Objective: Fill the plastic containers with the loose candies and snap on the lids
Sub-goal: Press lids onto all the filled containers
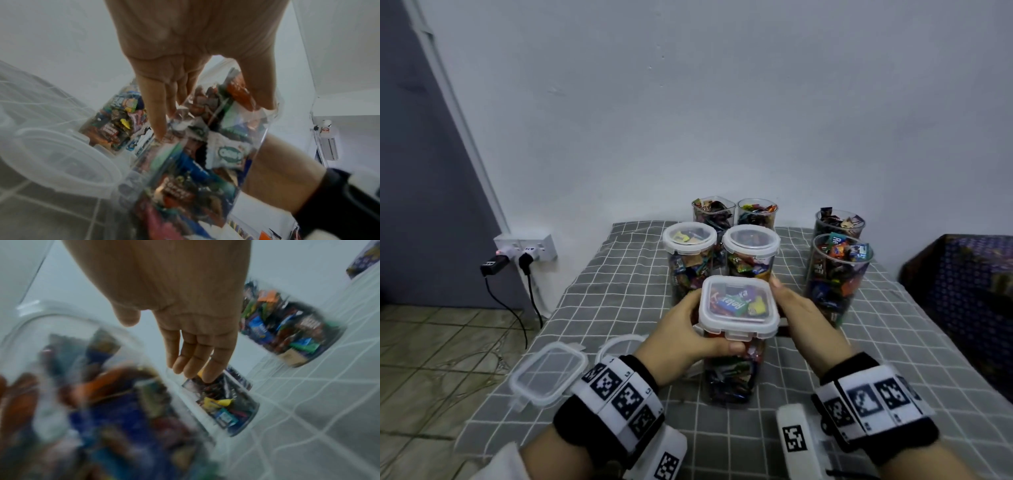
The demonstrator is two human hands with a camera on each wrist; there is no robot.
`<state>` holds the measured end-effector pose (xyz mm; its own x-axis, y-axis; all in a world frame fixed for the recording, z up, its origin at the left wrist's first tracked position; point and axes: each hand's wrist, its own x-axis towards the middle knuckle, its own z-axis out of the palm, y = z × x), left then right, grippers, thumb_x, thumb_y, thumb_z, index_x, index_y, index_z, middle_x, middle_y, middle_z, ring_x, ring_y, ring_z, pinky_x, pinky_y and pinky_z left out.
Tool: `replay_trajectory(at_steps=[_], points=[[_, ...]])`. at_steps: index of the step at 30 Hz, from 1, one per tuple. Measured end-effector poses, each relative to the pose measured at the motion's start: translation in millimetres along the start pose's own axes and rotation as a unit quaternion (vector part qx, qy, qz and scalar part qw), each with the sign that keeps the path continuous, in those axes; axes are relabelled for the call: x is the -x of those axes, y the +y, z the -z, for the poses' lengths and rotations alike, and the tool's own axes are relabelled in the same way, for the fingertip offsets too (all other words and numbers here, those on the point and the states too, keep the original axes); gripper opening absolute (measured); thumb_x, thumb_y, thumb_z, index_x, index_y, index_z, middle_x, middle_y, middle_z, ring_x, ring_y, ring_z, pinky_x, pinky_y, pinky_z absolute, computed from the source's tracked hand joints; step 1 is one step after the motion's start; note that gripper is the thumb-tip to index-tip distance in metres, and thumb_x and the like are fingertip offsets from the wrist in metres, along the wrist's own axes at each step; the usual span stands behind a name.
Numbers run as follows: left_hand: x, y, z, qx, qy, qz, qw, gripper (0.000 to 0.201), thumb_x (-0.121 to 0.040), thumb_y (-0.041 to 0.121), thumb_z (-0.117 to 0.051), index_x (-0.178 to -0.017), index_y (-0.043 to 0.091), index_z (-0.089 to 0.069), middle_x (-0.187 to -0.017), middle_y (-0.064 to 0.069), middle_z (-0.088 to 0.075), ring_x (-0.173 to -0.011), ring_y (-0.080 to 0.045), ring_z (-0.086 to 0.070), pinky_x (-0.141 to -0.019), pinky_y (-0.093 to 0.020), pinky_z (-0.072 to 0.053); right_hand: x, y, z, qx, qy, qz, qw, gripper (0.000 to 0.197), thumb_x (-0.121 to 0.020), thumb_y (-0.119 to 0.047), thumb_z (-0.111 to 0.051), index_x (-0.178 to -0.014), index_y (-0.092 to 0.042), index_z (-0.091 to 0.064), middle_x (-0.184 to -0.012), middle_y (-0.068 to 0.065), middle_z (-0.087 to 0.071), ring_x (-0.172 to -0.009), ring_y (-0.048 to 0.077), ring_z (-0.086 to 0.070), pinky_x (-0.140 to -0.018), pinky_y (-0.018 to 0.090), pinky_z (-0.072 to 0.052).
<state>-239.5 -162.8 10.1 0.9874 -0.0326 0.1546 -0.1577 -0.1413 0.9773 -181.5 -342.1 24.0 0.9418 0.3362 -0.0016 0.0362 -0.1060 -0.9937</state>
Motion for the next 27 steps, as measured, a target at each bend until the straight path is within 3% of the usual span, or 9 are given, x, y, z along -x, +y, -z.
replay_trajectory(at_steps=[3, 5, 9, 12, 14, 16, 21, 25, 27], points=[[8, 6, 18, 0.035, 0.025, -0.007, 0.999, 0.098, -0.031, 0.039, -0.092, -0.119, 0.017, -0.055, -0.110, 0.002, -0.070, -0.104, -0.013, -0.065, -0.082, -0.022, -0.052, 4, 13, 19, 0.067, 0.062, 0.008, 0.996, 0.021, -0.096, -0.034, -0.043, -0.094, -0.024, -0.061, -0.096, -0.004, -0.063, -0.091, 0.014, -0.056, -0.075, 0.030, -0.046], [12, 13, 35, 0.034, 0.058, -0.016, 0.998, 0.102, -0.026, 0.043, -0.092, -0.117, 0.013, -0.056, -0.107, 0.001, -0.072, -0.098, -0.012, -0.067, -0.074, -0.019, -0.053, 1, 24, 37, 0.097, 0.119, 0.011, 0.988, 0.016, -0.092, -0.025, -0.054, -0.105, -0.016, -0.058, -0.101, -0.001, -0.059, -0.100, 0.021, -0.056, -0.078, 0.030, -0.042], [12, 23, 76, -0.046, 0.160, -0.040, 0.985, 0.087, -0.036, 0.041, -0.081, -0.117, 0.016, -0.057, -0.102, 0.005, -0.072, -0.092, -0.005, -0.067, -0.070, -0.018, -0.053, -8, 31, 71, 0.096, 0.286, 0.017, 0.953, 0.046, -0.084, -0.017, -0.066, -0.124, -0.005, -0.046, -0.120, 0.013, -0.053, -0.109, 0.027, -0.052, -0.088, 0.037, -0.041], [4, 20, 104, -0.077, 0.228, -0.029, 0.970, 0.089, -0.040, 0.042, -0.084, -0.121, 0.018, -0.054, -0.111, 0.003, -0.067, -0.098, -0.012, -0.063, -0.079, -0.034, -0.054, -19, 29, 89, 0.125, 0.350, 0.026, 0.928, 0.074, -0.075, -0.026, -0.075, -0.134, -0.005, -0.037, -0.133, 0.015, -0.043, -0.119, 0.029, -0.045, -0.102, 0.047, -0.039], [-6, 11, 122, -0.081, 0.269, -0.018, 0.960, 0.085, -0.049, 0.030, -0.089, -0.124, 0.015, -0.052, -0.117, -0.003, -0.064, -0.104, -0.020, -0.061, -0.085, -0.041, -0.053, -28, 26, 94, 0.131, 0.356, 0.032, 0.925, 0.085, -0.072, -0.028, -0.078, -0.139, -0.005, -0.030, -0.137, 0.015, -0.040, -0.125, 0.031, -0.041, -0.106, 0.049, -0.034], [-18, 2, 135, -0.087, 0.304, -0.010, 0.949, 0.071, -0.063, 0.020, -0.084, -0.125, 0.014, -0.051, -0.118, -0.004, -0.063, -0.107, -0.023, -0.060, -0.087, -0.044, -0.052, -38, 25, 97, 0.133, 0.347, 0.036, 0.928, 0.091, -0.073, -0.023, -0.078, -0.143, -0.006, -0.023, -0.143, 0.016, -0.035, -0.131, 0.031, -0.036, -0.110, 0.048, -0.030], [-41, -23, 144, -0.097, 0.352, 0.022, 0.931, 0.056, -0.067, 0.011, -0.083, -0.113, 0.017, -0.052, -0.109, -0.004, -0.063, -0.100, -0.023, -0.060, -0.086, -0.041, -0.049, -67, 37, 97, 0.099, 0.313, 0.042, 0.944, 0.106, -0.062, -0.021, -0.086, -0.143, -0.012, -0.018, -0.143, 0.013, -0.039, -0.130, 0.030, -0.040, -0.110, 0.049, -0.031], [-54, -35, 144, -0.071, 0.362, 0.037, 0.929, 0.051, -0.066, 0.009, -0.083, -0.108, 0.019, -0.057, -0.108, -0.007, -0.066, -0.100, -0.024, -0.062, -0.089, -0.045, -0.051, -80, 50, 93, 0.135, 0.326, 0.038, 0.935, 0.101, -0.061, -0.021, -0.086, -0.139, -0.017, -0.022, -0.140, 0.012, -0.042, -0.128, 0.031, -0.043, -0.107, 0.053, -0.035], [-57, -38, 146, -0.065, 0.356, 0.052, 0.931, 0.062, -0.057, 0.024, -0.088, -0.110, 0.016, -0.057, -0.109, -0.003, -0.067, -0.100, -0.023, -0.064, -0.089, -0.048, -0.052, -84, 57, 94, 0.144, 0.328, 0.025, 0.933, 0.101, -0.060, -0.024, -0.086, -0.138, -0.018, -0.023, -0.140, 0.011, -0.044, -0.128, 0.031, -0.044, -0.106, 0.053, -0.035]])
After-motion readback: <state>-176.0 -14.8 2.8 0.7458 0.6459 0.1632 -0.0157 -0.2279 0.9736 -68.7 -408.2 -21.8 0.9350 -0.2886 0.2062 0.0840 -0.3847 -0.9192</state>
